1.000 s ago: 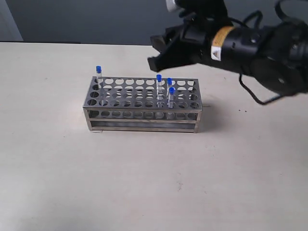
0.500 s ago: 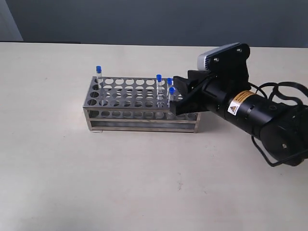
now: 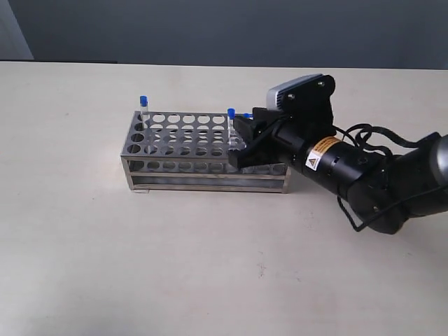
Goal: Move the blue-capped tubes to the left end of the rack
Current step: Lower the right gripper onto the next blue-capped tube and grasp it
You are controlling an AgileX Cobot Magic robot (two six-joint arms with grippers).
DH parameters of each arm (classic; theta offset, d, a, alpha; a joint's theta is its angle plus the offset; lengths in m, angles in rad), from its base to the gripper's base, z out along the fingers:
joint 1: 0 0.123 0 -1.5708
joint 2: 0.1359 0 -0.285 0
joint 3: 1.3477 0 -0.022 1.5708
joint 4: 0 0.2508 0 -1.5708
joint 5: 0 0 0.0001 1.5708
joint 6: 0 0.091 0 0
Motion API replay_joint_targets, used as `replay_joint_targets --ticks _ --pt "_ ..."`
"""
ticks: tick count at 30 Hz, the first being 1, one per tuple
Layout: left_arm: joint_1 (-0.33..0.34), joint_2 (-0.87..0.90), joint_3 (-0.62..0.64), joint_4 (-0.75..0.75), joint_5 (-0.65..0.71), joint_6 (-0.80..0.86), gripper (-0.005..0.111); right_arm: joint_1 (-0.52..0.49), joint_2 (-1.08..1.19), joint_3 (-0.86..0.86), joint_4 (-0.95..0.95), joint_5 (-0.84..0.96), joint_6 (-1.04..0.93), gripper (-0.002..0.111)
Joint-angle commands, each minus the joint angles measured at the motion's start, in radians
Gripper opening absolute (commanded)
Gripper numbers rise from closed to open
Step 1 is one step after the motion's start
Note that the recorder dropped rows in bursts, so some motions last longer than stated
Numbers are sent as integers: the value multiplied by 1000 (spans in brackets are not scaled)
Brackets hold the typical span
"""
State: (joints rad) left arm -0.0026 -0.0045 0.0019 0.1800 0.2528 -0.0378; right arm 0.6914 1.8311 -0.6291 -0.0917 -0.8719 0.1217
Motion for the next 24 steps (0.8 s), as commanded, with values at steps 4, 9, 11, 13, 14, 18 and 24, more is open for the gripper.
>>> replay_joint_targets --ticks 4,9,11,13,14,18,24 --pt "-7 4 -2 -2 -13 -3 0 -2 41 -24 23 31 10 38" --pt "-7 4 -2 -2 -13 -3 0 -2 87 -24 23 33 10 38" --pt "-7 4 -2 -2 -13 -3 0 -2 87 -24 23 33 10 38" --pt "-7 4 -2 -2 -13 -3 0 -2 87 -24 23 29 10 38" --pt "-7 4 -2 -2 -13 -3 0 -2 87 -24 25 29 10 37" --pt "-7 4 -2 -2 -13 -3 0 -2 87 -24 27 51 12 15" --pt "-7 4 -2 -2 -13 -3 0 -2 53 -24 17 74 17 0"
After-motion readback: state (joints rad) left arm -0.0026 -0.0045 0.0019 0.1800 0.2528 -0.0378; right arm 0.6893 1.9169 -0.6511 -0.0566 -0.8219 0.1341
